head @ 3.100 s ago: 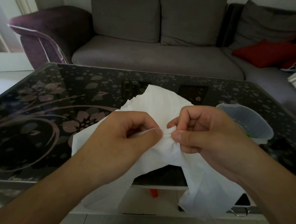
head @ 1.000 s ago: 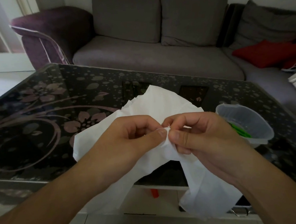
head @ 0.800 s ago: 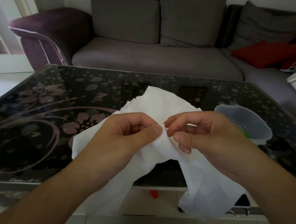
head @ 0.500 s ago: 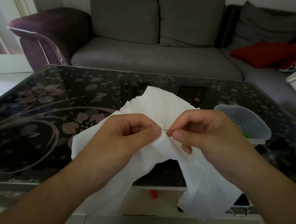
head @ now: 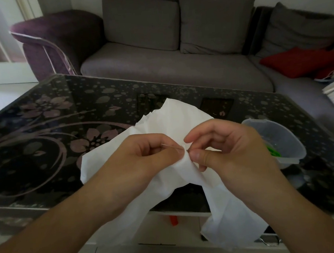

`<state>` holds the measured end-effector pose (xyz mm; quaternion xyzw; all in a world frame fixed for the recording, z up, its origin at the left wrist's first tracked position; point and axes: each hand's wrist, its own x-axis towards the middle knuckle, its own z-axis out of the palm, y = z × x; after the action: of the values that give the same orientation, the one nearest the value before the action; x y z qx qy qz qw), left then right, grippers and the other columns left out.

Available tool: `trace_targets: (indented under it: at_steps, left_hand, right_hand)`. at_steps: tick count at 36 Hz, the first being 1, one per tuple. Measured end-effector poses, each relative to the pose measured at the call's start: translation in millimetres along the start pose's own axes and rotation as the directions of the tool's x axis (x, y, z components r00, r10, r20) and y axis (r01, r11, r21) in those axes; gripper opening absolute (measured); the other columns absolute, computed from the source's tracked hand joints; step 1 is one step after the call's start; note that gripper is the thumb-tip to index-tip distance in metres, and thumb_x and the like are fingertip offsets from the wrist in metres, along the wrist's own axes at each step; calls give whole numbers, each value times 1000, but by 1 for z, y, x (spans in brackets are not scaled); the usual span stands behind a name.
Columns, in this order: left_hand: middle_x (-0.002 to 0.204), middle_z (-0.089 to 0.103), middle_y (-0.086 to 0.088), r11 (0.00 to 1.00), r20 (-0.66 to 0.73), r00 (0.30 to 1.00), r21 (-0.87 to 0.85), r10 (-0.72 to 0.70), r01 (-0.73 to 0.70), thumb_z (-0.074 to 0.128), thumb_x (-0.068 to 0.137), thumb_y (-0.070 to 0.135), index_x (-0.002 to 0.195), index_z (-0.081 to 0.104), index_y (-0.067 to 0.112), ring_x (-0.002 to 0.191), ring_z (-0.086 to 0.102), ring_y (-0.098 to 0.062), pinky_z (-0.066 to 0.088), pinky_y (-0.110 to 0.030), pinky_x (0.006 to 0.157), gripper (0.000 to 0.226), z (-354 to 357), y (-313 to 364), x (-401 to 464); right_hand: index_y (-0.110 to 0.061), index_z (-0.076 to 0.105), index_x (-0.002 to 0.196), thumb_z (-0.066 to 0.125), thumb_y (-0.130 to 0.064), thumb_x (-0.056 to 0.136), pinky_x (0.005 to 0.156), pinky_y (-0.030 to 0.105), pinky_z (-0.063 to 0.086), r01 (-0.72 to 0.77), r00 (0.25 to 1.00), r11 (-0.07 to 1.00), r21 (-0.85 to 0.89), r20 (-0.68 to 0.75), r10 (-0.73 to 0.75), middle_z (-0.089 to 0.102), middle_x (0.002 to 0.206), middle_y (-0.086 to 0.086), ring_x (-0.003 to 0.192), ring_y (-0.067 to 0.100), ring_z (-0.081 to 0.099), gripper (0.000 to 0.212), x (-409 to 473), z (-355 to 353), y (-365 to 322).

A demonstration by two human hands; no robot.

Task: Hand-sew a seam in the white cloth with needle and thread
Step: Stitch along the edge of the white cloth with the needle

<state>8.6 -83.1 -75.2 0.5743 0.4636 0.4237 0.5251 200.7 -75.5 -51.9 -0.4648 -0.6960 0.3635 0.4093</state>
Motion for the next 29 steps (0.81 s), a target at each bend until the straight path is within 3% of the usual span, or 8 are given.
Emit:
trace_targets:
  at_steps: [4,8,12,15,21,26,29]
  left_hand:
    - [92,79,-2,1000,-2,1000,4,-19,19,67,92,26,86,83,21,91,72,-14,51,-31,88,17,1,-1,0]
    - [93,79,-1,999,-16,999,13,-47,47,69,92,25,85,83,22,95,74,-18,53,-35,91,16,1,0,1]
    - [98,78,-11,997,6,999,70,-41,40,68,91,26,88,83,22,105,72,-26,52,-51,107,16,2,2,0]
    - [98,75,-19,995,-5,999,86,-44,44,68,90,28,89,83,22,106,68,-38,49,-59,104,16,1,2,0]
    - [90,77,-9,995,26,998,88,-52,49,68,90,31,88,82,20,96,72,-29,56,-46,93,18,3,0,0]
    - [86,76,2,993,12,999,114,-36,34,67,95,28,85,81,24,89,70,-14,51,-34,86,18,0,1,-2]
    - [86,75,3,989,-8,1000,144,-23,24,67,95,29,84,81,24,87,69,-10,48,-27,82,18,0,2,-3]
  right_hand:
    - [-39,73,98,77,-9,88,80,23,59,15,1000,993,-116,20,-13,75,84,-18,92,5,70,32,0,-1,1]
    - [-46,71,106,74,-21,91,91,20,54,93,995,974,-209,60,-82,68,110,-30,115,0,61,30,1,-3,3]
    - [-35,76,108,76,-13,89,95,26,52,196,974,972,-130,143,-177,72,111,-19,118,11,62,29,1,3,1]
    - [-25,81,100,77,-4,86,93,33,53,230,970,971,-68,102,-222,76,101,-12,110,20,67,26,2,7,1]
    - [-25,79,86,74,-4,87,88,37,57,202,979,978,-44,19,-202,75,88,-12,98,20,70,21,0,10,7]
    - [-16,76,87,63,0,92,83,17,55,85,996,987,134,-32,-82,77,88,-10,95,9,72,22,-4,10,4]
    - [-10,74,89,57,5,95,84,14,54,37,998,968,246,-58,-23,79,91,-2,97,11,73,24,-5,10,4]
